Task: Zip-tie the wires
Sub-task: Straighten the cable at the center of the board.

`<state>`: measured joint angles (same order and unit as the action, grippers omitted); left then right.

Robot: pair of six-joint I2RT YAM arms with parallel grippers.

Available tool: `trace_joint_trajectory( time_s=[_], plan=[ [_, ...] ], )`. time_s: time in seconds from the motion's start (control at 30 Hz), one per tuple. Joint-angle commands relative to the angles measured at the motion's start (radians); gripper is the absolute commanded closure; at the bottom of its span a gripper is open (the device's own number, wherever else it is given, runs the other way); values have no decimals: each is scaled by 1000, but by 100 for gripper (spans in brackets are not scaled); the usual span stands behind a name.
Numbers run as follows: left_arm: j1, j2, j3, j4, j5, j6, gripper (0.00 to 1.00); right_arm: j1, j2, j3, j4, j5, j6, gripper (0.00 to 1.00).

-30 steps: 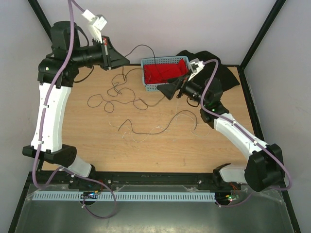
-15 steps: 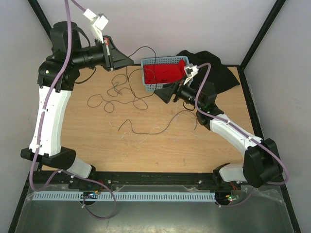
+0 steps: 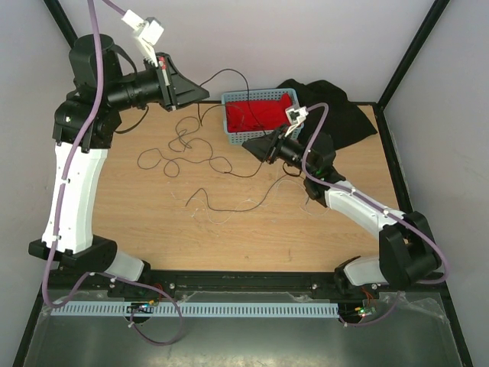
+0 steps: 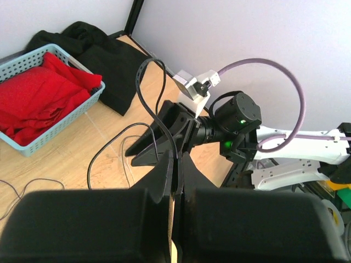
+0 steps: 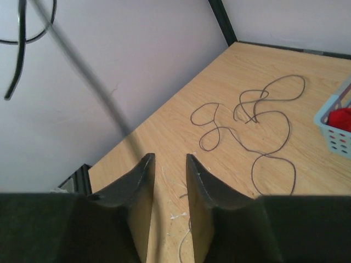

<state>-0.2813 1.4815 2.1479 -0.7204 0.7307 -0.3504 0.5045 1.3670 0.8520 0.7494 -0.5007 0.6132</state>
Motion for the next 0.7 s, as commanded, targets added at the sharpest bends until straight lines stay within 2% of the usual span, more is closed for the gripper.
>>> trace_joint_trajectory(
  time_s=[0.0,0.07,0.13,0.33,0.53,0.67],
  plan=[
    [-2,-41,19,46,-42,1,100,5,-11,-23,35,2,3,75],
    [3,-64,-7,46,-83,24,100,6,-39,-8,-37,21,-35,91],
    [24,-89,-42,44,-113,40,100,6,-69,28,-153,53,-97,100],
    [95,-138,-165,46,-123,51,100,5,-141,152,-437,128,-198,100],
    [94,-168,-349,52,-89,100,98,6,-121,331,-655,61,-243,100],
    [95,-200,-554,95,-123,97,98,6,-82,488,-800,2,-276,100]
  ],
)
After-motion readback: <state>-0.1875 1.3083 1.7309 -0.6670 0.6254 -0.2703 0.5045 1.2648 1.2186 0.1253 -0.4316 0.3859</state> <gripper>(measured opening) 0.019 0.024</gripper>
